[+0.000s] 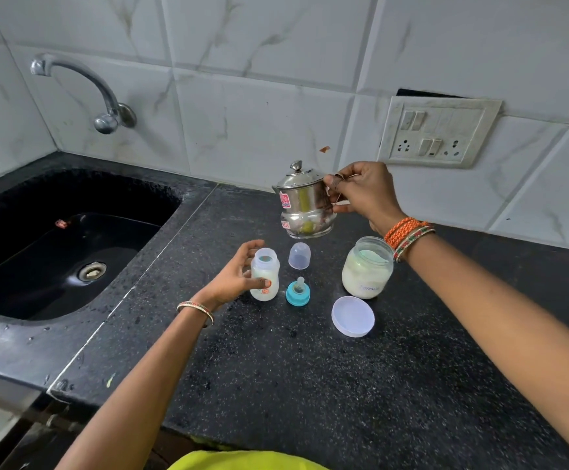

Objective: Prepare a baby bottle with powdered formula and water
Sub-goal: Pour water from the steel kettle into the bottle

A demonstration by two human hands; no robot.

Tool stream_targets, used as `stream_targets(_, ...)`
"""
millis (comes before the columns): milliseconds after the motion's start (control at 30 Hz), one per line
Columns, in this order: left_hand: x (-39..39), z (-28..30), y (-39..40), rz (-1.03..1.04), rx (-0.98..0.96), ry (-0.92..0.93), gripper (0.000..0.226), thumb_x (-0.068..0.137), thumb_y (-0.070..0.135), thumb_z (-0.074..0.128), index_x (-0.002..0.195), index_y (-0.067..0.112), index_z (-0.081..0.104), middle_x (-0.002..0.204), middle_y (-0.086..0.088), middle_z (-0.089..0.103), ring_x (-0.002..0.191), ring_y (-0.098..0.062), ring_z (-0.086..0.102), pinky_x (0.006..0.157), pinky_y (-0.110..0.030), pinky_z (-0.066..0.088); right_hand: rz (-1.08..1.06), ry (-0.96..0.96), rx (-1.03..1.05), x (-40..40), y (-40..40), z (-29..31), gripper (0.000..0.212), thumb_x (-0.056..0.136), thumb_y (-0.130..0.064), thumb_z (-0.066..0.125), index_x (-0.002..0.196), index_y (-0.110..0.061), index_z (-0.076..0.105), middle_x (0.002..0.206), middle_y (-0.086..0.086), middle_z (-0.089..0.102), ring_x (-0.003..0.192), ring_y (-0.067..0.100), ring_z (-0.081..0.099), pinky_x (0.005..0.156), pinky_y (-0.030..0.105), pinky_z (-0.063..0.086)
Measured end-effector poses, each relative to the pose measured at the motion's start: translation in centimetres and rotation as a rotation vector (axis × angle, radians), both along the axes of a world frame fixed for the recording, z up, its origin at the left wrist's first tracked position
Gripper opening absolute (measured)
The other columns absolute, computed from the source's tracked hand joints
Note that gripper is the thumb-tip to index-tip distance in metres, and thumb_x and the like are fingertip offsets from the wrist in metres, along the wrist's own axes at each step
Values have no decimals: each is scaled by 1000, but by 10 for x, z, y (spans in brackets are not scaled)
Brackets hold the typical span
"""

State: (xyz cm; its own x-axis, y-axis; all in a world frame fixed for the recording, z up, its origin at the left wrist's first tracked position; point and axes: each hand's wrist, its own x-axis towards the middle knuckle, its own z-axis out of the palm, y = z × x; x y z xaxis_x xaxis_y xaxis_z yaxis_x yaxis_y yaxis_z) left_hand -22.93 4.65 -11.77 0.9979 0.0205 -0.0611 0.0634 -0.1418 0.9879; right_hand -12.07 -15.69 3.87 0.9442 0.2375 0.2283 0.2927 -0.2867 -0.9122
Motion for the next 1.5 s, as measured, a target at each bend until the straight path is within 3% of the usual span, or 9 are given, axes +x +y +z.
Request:
stream_targets(100,5,14,0,26,51,-47,99,56,38,70,143,29,25,147,2,35,131,-13,39,103,-30,29,-7,-2,53,7,-1,-5,13,82,-13,73,75,-11,62,79,12,71,67,20,70,59,37,60)
stream_targets(233,31,66,-6,95,99,-222,92,66,54,66,145,28,28,149,7,36,134,-7,35,109,-30,22,-7,-18,126,14,2,-8,11,84,-13,71,83,-6,63,75,8,70,67,17,69,55,33,59)
stream_targets(500,94,107,-19,-57,85,-265,85,63,40,78,135,19,37,130,-4,58,115,-13,59,94,-25,50,15,89,334,35,-1,-23,9,88,-11,66,82,-9,59,74,8,66,64,13,67,55,28,58)
stream_targets(667,125,88,-19,-11,88,-197,71,69,11,82,129,12,44,123,-5,61,111,-15,61,92,-22,50,22,314,404,58,-2,-43,11,87,-7,65,79,-10,59,82,8,66,78,21,67,65,30,61)
stream_targets(767,150,80,-15,0,87,-115,63,71,4,80,124,9,46,116,-3,62,104,-13,61,93,-23,51,-16,345,348,82,1,-52,11,88,-5,64,79,-9,60,83,9,66,82,24,68,69,32,61)
stream_targets(933,203,66,-19,63,114,-112,67,68,-1,80,125,1,47,115,-5,59,105,-13,57,80,-8,48,-53,411,367,136,5,-70,16,90,2,59,77,-7,59,82,9,62,88,26,64,78,36,59)
stream_targets(1100,260,34,-16,137,183,-31,69,62,2,85,122,5,50,112,-4,60,111,-22,58,93,-27,47,-71,514,301,193,14,-91,22,90,5,56,72,-7,54,84,10,60,98,28,59,89,46,54)
stream_targets(1333,287,3,-10,195,248,14,75,58,2,87,124,7,51,115,-4,62,106,-16,57,89,-24,44,-94,596,283,226,27,-124,24,91,7,51,71,-7,51,85,10,56,99,26,55,94,49,52)
stream_targets(1500,282,-7,-7,222,277,58,74,61,9,87,126,9,50,126,-8,60,117,-22,56,99,-31,44,-95,590,236,224,34,-127,17,91,3,54,77,-7,54,88,8,58,99,25,57,76,37,58)
